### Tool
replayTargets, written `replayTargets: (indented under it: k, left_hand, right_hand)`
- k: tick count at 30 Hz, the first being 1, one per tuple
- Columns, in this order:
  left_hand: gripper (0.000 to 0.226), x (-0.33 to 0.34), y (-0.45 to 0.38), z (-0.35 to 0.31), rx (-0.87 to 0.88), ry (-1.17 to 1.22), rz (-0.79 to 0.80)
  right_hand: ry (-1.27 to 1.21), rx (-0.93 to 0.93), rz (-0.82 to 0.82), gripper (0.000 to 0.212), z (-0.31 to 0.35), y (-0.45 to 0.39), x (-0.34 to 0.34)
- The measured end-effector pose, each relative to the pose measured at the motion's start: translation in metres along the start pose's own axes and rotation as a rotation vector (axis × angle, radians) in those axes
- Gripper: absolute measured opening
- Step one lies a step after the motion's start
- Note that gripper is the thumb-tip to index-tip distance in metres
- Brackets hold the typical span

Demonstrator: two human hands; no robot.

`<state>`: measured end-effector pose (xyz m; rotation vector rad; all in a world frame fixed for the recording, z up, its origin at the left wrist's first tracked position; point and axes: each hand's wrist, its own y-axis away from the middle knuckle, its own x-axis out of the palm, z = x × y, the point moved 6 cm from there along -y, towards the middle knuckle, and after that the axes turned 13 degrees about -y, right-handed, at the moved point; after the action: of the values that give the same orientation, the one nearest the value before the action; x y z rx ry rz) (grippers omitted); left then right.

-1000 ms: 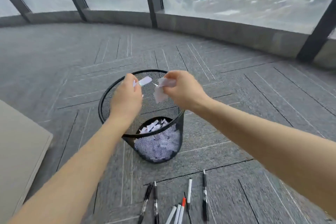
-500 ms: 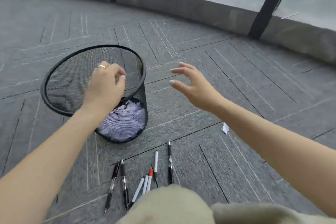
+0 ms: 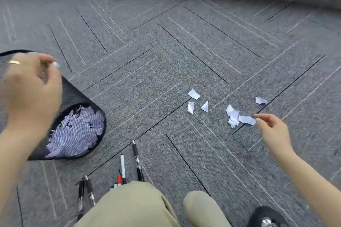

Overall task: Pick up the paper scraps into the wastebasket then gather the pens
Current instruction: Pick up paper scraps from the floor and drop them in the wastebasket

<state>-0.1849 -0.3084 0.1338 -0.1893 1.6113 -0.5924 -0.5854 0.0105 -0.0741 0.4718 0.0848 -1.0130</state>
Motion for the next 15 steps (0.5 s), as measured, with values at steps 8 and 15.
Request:
replayTargets:
  k: [8,15]
  left_hand:
    - [0.026,0.104,0.103,-0.243,0.418,0.121,0.796]
    - [0.052,0.204,0.138,-0.265,0.102,0.063,1.015]
  right_hand:
    - [0.388,-0.063,-0.005,0.035,-0.02,-0.034,0.024]
    - [0.579,-0.101,0.162,0.031,-0.03,-0.061,0.012]
